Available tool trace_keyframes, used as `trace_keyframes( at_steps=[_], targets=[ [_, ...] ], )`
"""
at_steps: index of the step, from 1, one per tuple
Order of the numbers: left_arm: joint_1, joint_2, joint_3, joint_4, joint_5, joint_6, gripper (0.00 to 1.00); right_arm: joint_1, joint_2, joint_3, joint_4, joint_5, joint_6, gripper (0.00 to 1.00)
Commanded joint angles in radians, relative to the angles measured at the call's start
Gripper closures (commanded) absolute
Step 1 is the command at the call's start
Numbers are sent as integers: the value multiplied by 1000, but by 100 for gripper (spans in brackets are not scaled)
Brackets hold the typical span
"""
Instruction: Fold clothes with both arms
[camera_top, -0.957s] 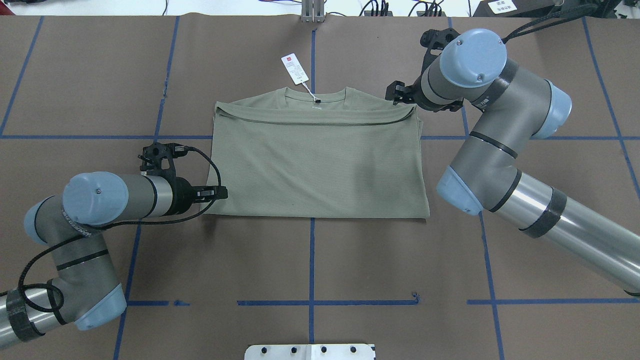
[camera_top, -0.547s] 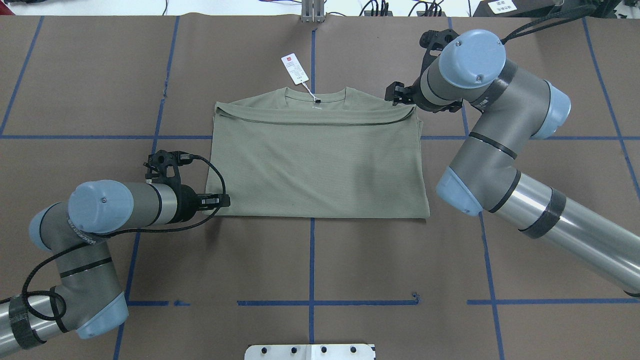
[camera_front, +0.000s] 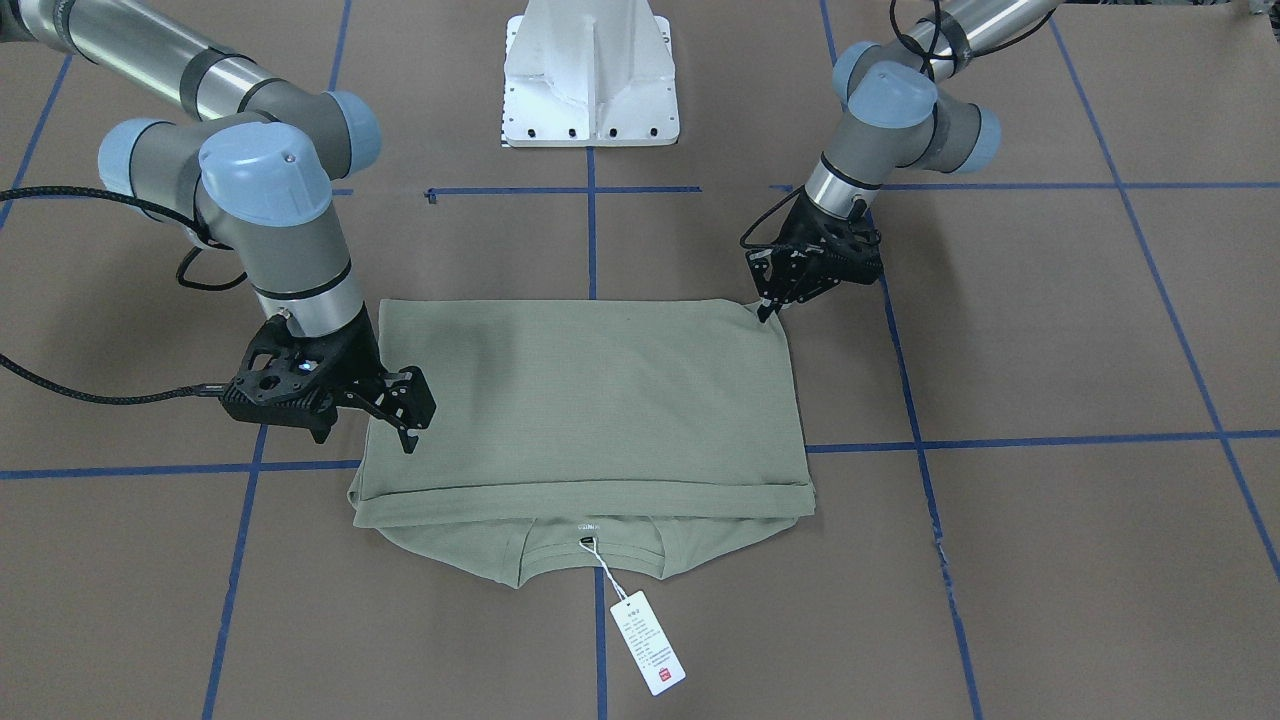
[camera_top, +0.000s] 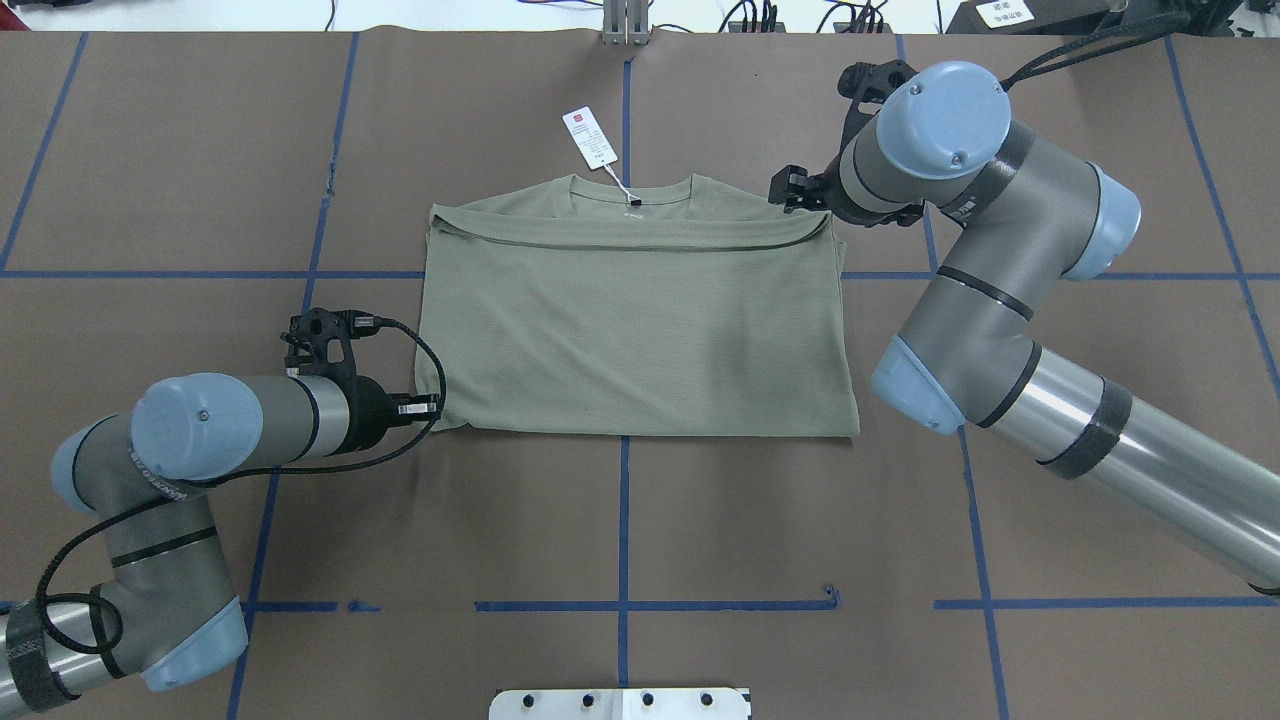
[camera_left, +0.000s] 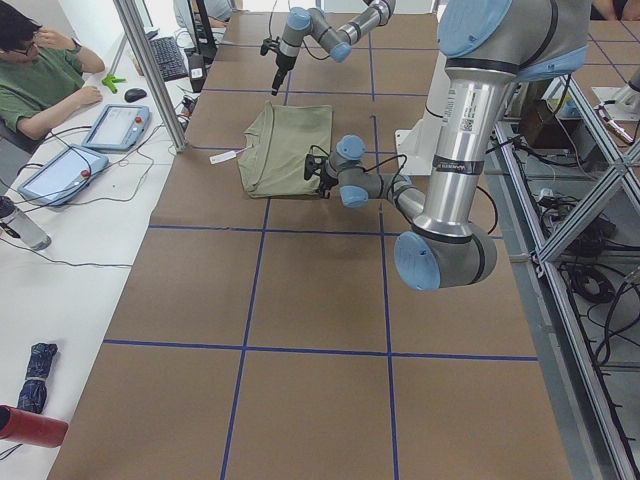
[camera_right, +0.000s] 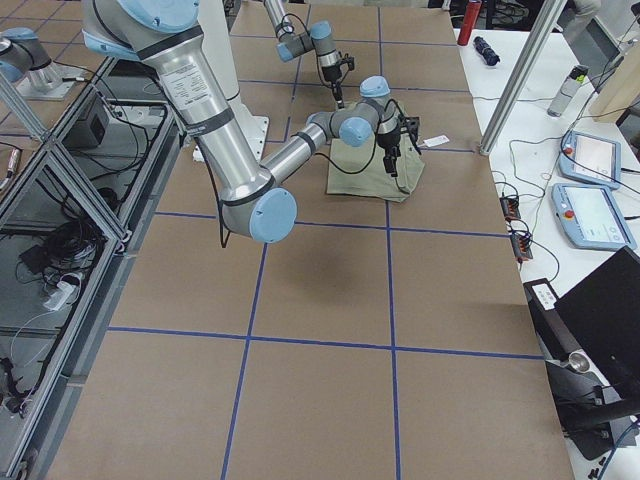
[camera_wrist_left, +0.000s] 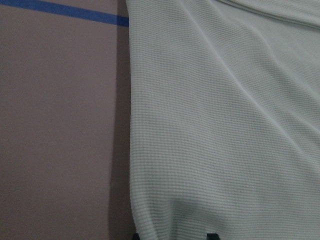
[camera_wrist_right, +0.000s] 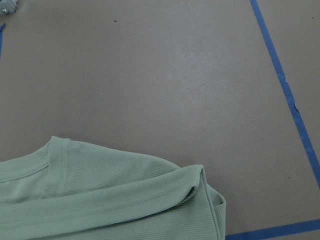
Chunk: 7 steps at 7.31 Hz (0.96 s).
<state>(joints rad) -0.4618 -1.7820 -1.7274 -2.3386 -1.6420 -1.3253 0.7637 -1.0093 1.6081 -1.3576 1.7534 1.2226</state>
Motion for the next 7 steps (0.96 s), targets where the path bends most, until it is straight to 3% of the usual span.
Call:
trace_keyframes(
  at_steps=[1,4,5,7],
  targets=[
    [-6,123,-105,5,-4,91,100,-3,0,-2,0,0,0,0],
    [-189,121,-13,8,-1,347,100,-3,0,-2,0,0,0,0],
    [-277,54,73,12,-4,424,100,-4,0,-2,0,0,0,0],
    [-392,-182,350,9,-6,518,100,-7,1,1,0,0,0,0]
  ],
)
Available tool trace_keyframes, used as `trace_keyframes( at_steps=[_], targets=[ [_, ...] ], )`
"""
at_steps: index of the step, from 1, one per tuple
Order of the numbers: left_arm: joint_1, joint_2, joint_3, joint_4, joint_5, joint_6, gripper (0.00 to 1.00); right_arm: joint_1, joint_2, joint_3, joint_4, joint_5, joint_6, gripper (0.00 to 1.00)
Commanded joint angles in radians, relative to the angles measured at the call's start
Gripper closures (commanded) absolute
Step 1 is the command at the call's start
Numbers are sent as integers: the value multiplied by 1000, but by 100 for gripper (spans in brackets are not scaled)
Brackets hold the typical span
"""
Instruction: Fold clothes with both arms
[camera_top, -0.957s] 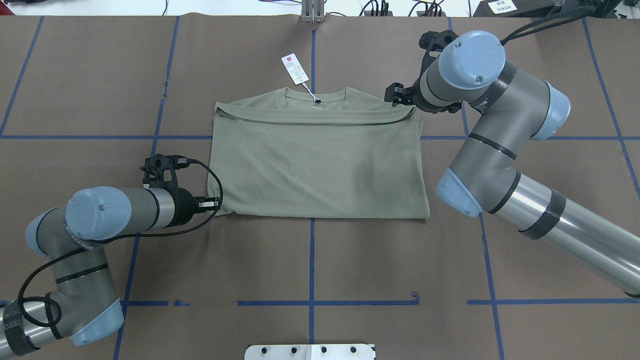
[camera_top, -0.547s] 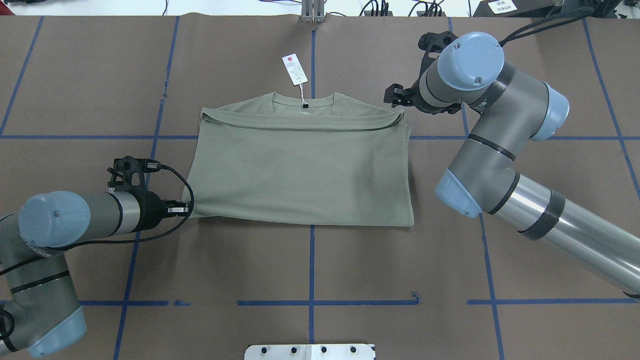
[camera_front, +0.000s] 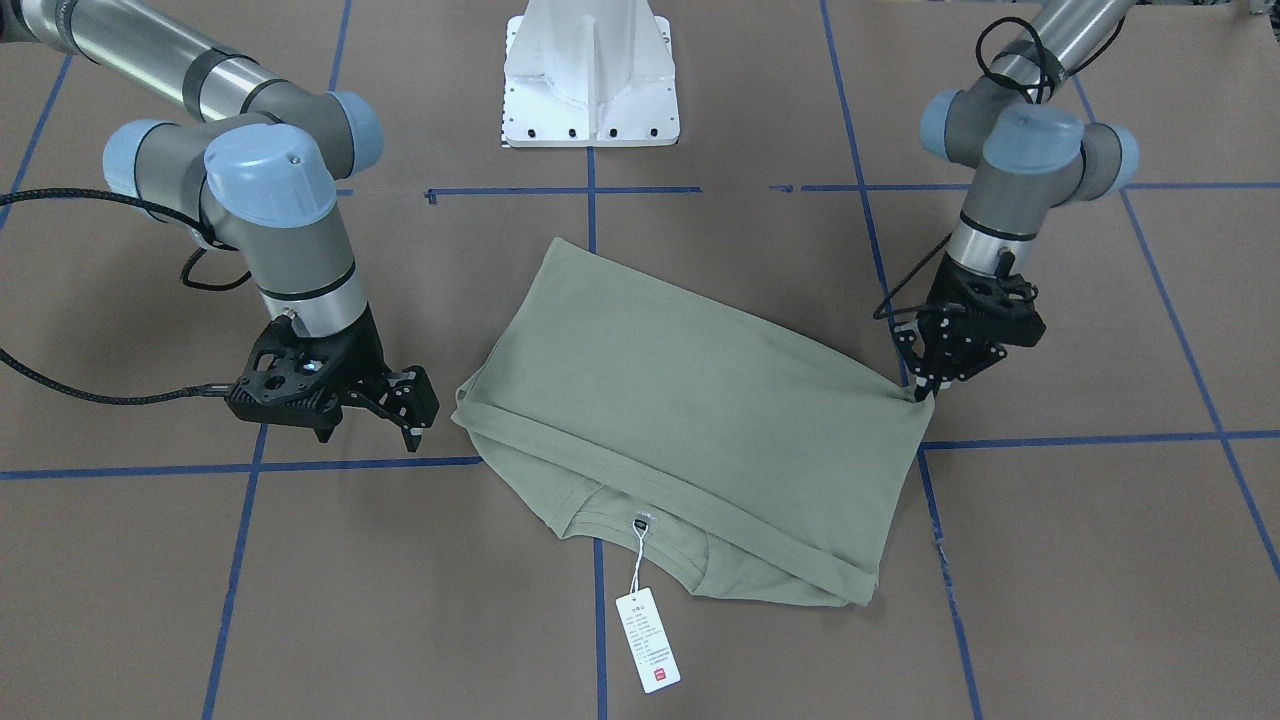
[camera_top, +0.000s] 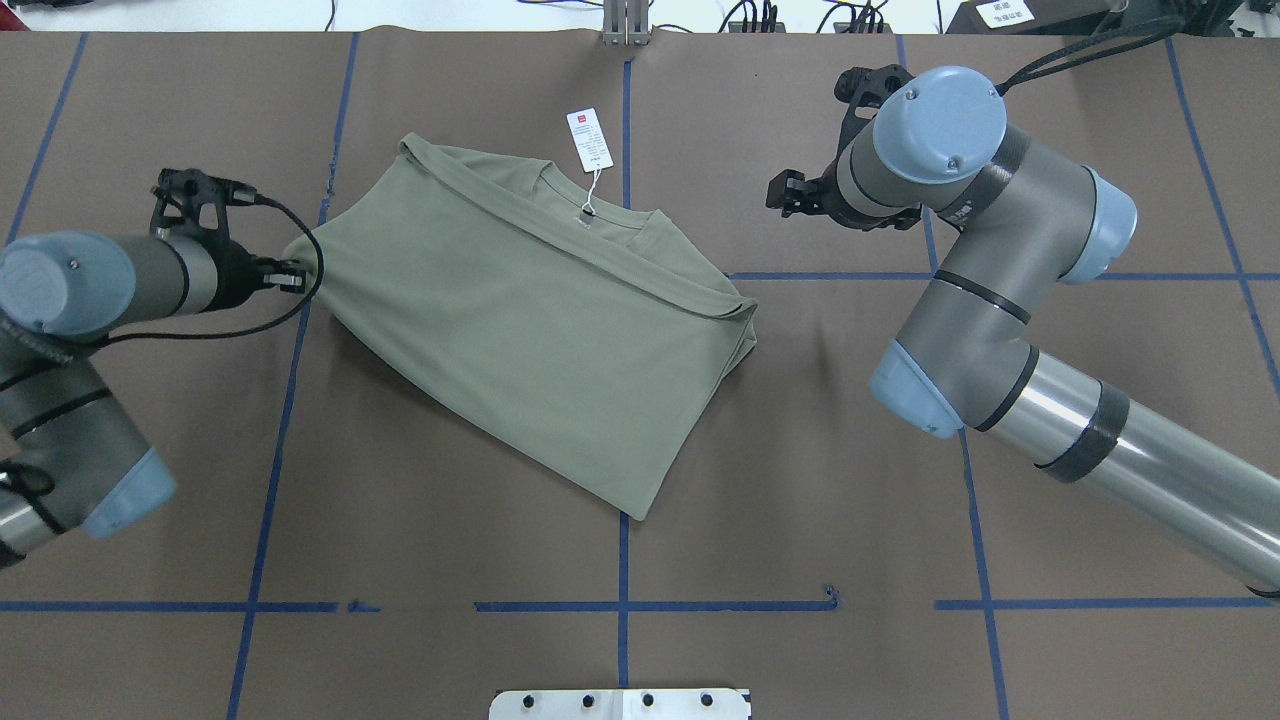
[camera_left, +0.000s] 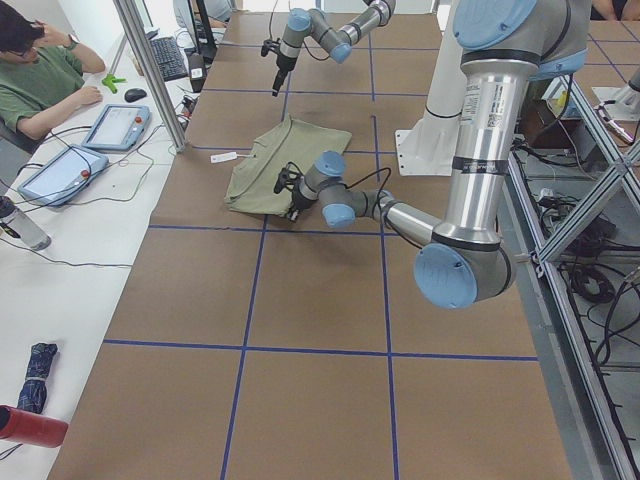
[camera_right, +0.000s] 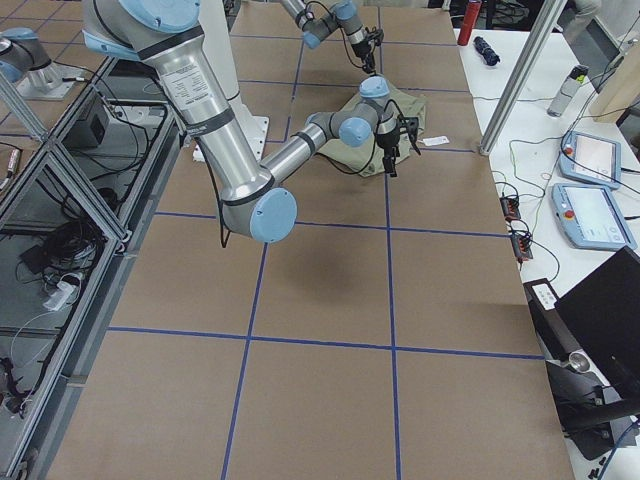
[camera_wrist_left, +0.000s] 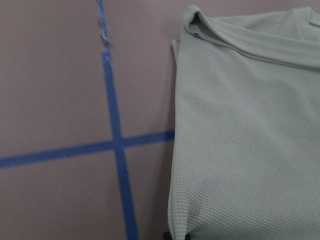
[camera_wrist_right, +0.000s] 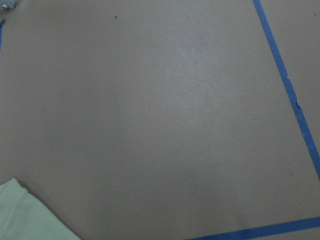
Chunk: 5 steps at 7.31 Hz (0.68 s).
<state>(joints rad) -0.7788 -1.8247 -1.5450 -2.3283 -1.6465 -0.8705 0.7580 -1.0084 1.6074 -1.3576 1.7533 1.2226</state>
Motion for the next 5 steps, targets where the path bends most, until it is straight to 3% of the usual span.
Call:
trace_keyframes(
  at_steps=[1,3,4,5],
  targets=[
    [-104,-251,325,-5,2,94,100,-2,2,3,0,0,0,0],
    [-128,-452,593,-25,8,113,100,-2,4,8,0,2,0,0],
    [-128,-493,690,-86,34,113,100,-2,4,12,0,3,0,0],
    [-134,-490,700,-114,33,142,100,-3,7,12,0,3,3,0]
  ],
)
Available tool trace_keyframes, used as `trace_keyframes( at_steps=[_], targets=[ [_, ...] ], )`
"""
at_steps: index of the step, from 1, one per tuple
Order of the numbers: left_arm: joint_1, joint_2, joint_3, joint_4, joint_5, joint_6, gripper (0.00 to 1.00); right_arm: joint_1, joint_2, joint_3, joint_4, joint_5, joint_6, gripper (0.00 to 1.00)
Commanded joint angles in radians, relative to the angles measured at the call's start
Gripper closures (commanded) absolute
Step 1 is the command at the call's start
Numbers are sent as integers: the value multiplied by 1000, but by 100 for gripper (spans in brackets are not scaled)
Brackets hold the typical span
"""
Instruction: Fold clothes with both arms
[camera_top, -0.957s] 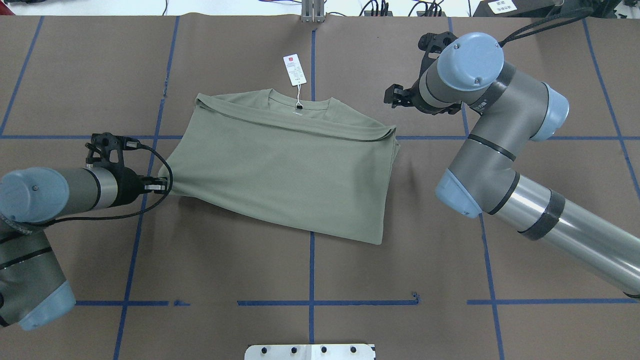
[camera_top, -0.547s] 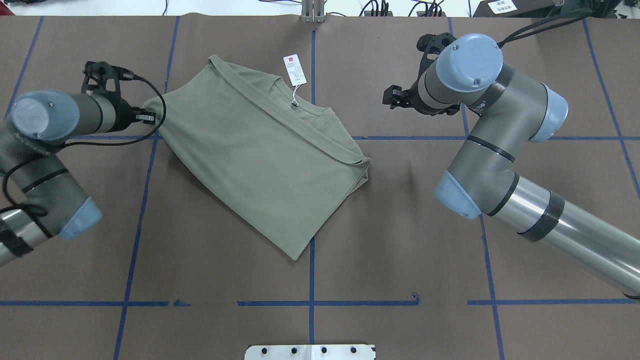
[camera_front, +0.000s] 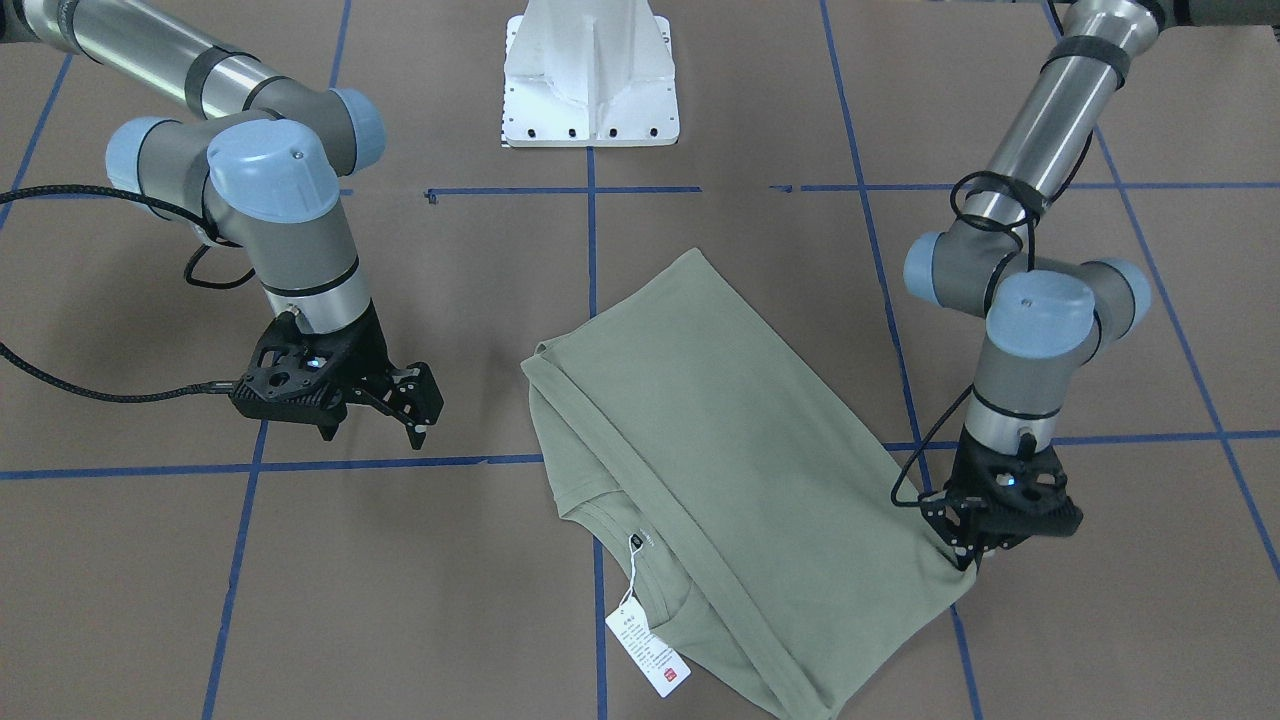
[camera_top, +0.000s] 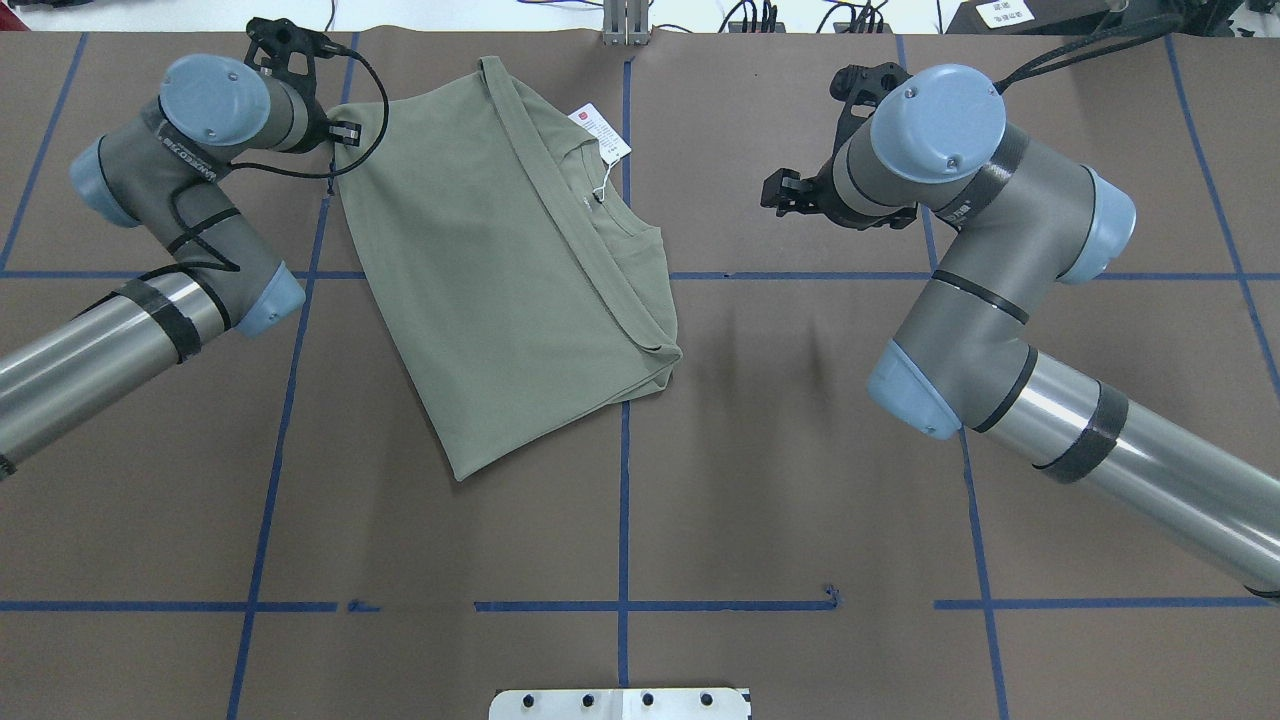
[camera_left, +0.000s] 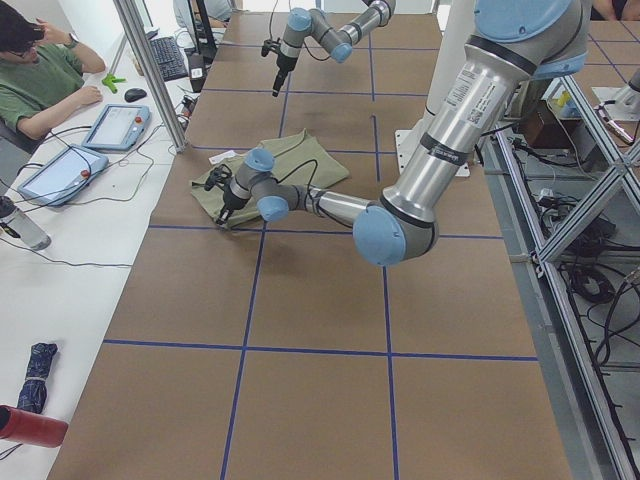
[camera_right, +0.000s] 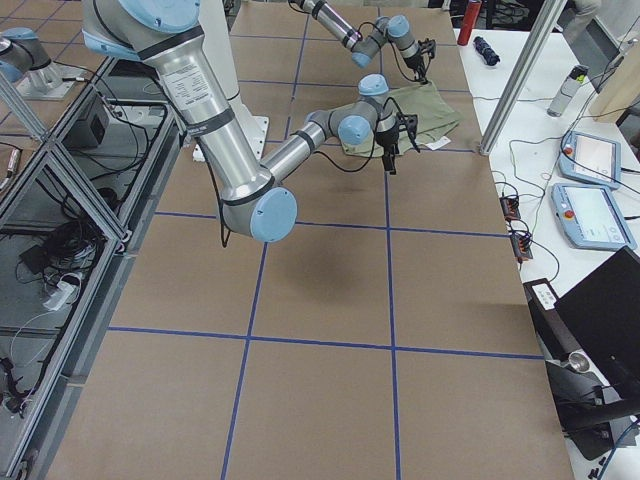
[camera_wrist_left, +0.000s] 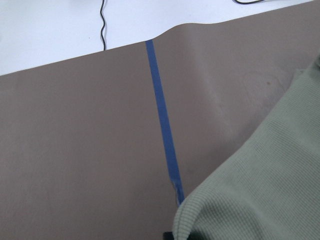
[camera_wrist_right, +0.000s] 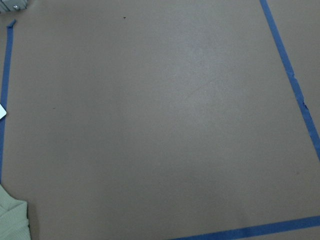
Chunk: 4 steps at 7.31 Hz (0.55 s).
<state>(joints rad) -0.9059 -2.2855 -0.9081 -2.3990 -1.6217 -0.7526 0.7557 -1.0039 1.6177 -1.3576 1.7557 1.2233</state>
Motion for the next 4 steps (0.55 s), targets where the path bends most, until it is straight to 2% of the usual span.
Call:
trace_keyframes(
  at_steps=[1,2,3,4],
  targets=[
    [-22,-26,60,-54,-1,70,1,-15,8,-1,0,-2,19,0],
    [-34,-23,34,-68,-10,75,0,-38,19,-2,2,-5,85,0],
    [-74,13,-38,-65,-147,76,0,-58,78,-36,0,-16,175,2],
    [-85,106,-180,-69,-259,64,0,-88,170,-120,-1,-57,300,8]
  ],
)
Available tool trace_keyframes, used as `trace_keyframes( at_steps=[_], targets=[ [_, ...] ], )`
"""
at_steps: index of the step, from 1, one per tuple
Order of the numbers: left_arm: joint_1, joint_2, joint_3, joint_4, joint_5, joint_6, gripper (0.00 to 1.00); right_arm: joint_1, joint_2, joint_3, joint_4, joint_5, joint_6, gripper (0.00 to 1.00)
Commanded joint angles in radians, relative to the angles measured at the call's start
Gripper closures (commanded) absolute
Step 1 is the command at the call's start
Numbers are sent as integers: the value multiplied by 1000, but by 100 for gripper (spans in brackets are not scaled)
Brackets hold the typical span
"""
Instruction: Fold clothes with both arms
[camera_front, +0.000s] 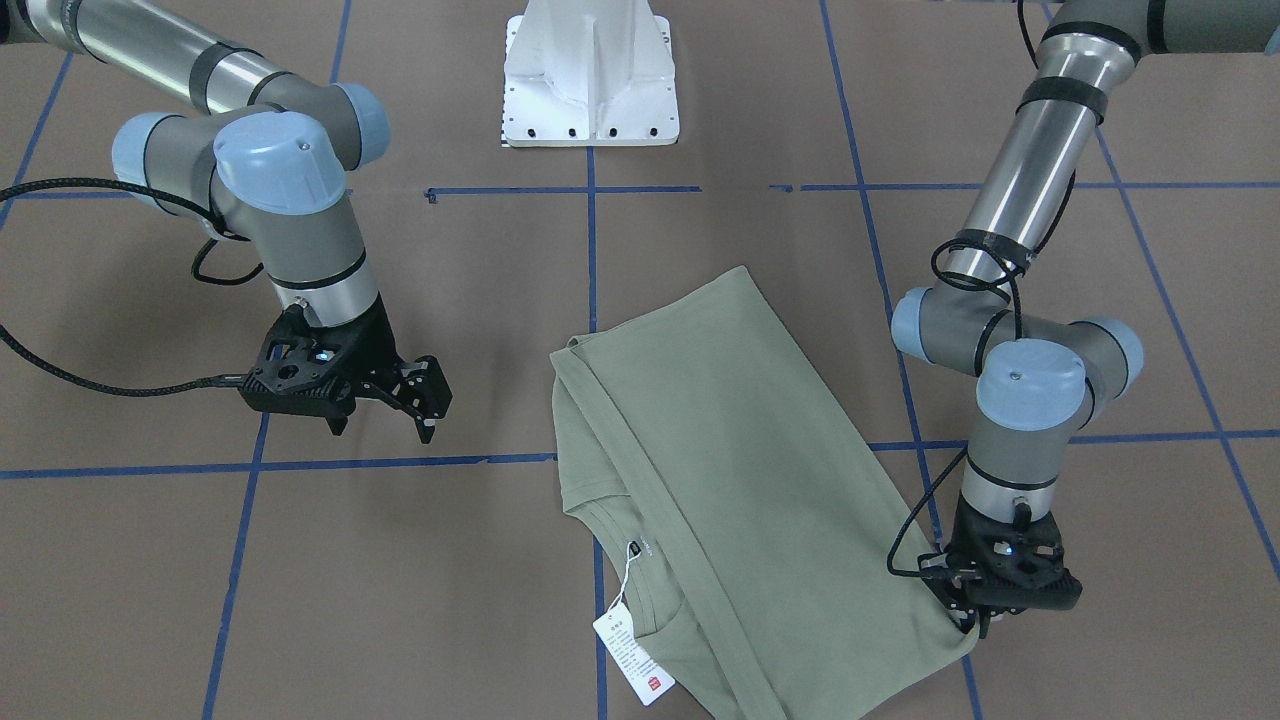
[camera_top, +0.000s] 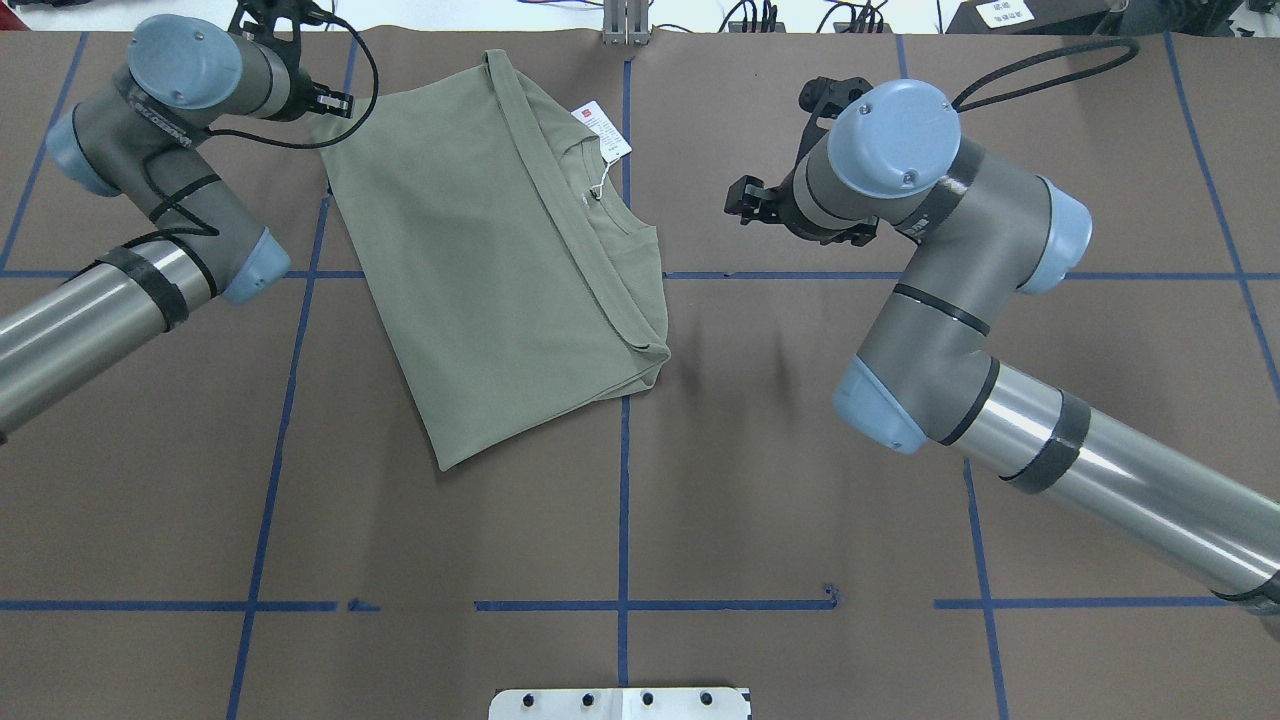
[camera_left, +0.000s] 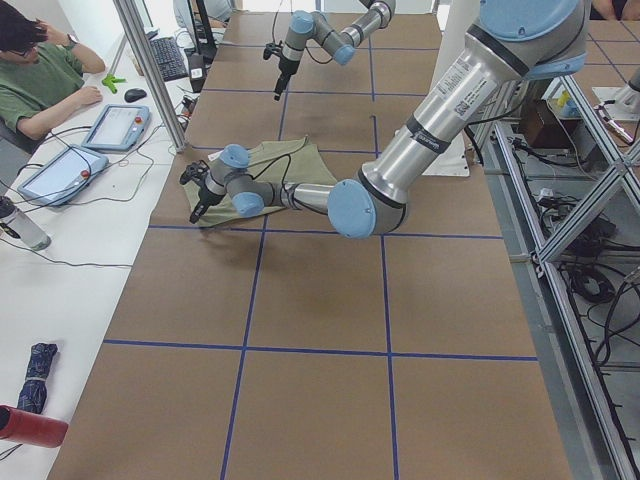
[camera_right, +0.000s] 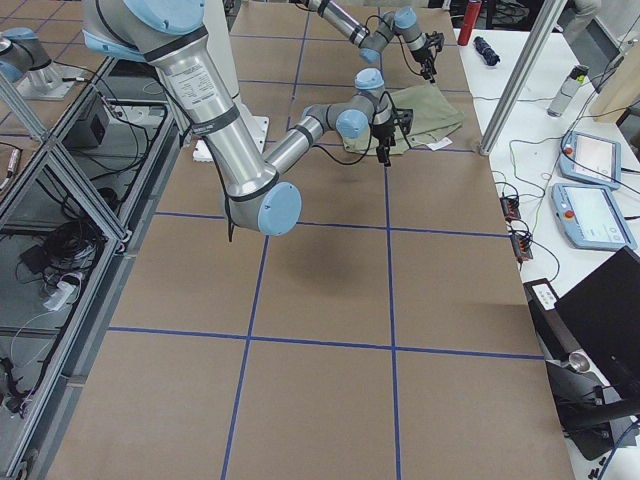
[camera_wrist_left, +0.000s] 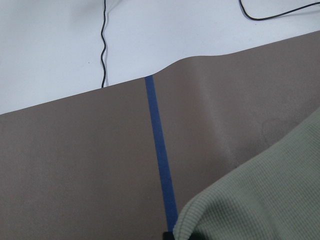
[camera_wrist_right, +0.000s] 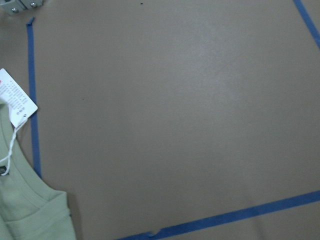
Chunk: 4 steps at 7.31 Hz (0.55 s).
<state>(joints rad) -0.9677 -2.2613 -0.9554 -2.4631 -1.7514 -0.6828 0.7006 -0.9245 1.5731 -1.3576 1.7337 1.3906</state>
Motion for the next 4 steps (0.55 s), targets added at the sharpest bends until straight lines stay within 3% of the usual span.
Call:
trace_keyframes(
  at_steps=[1,2,3,4],
  targets=[
    [-25,173,-276,3,-134,-11,0,-71,184,-164,3,-118,253,28],
    [-23,222,-355,9,-144,-11,0,-104,235,-267,79,-144,295,31],
    [-22,229,-362,9,-169,-14,0,-128,268,-368,130,-170,286,31],
    [-16,229,-361,7,-169,-56,0,-148,289,-410,130,-178,265,31]
  ],
)
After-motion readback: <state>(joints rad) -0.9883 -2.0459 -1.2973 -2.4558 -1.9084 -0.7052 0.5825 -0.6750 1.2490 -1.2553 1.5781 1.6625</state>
